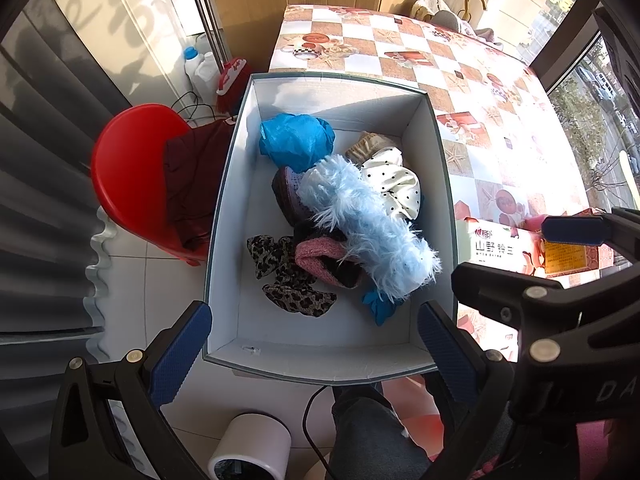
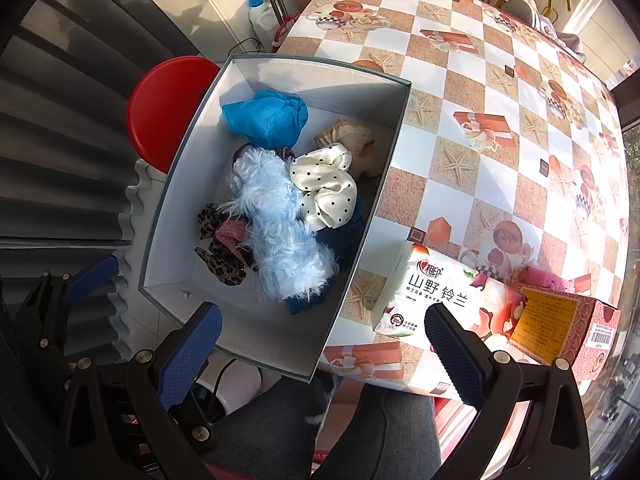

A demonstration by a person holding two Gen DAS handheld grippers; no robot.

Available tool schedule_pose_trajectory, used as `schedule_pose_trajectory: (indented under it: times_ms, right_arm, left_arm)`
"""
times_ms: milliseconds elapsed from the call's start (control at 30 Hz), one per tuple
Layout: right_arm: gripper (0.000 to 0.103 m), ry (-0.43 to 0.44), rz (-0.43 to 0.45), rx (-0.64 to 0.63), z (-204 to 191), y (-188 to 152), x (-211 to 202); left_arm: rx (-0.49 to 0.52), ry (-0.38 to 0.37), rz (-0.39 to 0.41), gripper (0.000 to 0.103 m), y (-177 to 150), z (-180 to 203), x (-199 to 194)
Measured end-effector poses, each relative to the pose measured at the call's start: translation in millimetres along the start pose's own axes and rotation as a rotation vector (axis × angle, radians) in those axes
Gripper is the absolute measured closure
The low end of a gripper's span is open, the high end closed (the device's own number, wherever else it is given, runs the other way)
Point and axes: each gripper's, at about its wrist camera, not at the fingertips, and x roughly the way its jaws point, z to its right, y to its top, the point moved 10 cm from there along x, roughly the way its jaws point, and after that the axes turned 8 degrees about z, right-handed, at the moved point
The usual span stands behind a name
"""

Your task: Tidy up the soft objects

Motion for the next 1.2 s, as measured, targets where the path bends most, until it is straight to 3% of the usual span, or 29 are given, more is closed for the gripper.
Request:
schedule_pose_trajectory:
  times_ms: [1200]
  right_arm:
    - [0.001, -0.016, -0.016, 0.000, 1.2, -0.2, 3.9]
  left_arm:
    - [0.013, -0.007, -0.004, 0.000, 3.1, -1.1, 2.6]
